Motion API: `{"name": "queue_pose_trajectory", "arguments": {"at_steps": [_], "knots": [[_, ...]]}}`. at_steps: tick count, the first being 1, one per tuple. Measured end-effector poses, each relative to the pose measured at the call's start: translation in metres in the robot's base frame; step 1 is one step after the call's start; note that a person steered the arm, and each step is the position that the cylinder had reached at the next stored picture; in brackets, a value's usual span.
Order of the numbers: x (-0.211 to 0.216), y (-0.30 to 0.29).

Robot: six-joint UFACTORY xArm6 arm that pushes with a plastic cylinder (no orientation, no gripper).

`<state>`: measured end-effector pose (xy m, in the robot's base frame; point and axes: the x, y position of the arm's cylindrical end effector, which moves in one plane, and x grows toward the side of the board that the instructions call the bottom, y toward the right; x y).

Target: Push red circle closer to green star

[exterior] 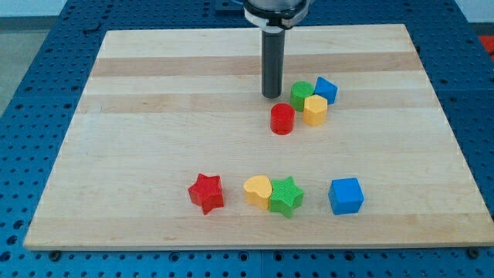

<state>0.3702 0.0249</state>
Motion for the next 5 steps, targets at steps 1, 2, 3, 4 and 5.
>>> {"name": "queue_pose_trajectory", "arguments": {"at_steps": [1,2,3,4,5], "knots": [[0.019,0.0],[0.039,0.0],[0.061,0.0],[0.061,0.0],[0.078,0.0]]}}
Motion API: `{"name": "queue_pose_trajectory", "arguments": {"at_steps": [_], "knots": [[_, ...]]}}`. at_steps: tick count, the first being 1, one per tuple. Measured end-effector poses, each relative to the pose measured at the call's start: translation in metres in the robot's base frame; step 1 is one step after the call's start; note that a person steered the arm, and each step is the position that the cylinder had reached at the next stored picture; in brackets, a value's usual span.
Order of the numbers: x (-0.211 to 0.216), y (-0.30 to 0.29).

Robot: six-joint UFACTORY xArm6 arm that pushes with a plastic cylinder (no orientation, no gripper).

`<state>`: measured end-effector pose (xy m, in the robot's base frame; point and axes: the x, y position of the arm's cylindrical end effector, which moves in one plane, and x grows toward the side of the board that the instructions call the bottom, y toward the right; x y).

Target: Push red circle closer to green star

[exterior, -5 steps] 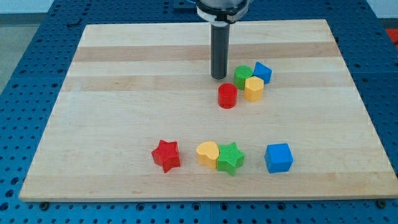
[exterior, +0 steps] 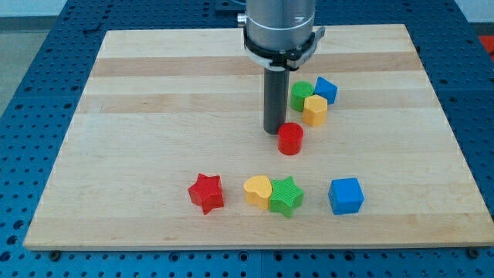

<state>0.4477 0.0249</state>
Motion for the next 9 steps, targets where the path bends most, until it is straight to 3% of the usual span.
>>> {"name": "queue_pose_trajectory", "arguments": {"at_steps": [4,7,9], "knots": [[0.041,0.012],[0.005,0.045],[0.043,0.046]]}}
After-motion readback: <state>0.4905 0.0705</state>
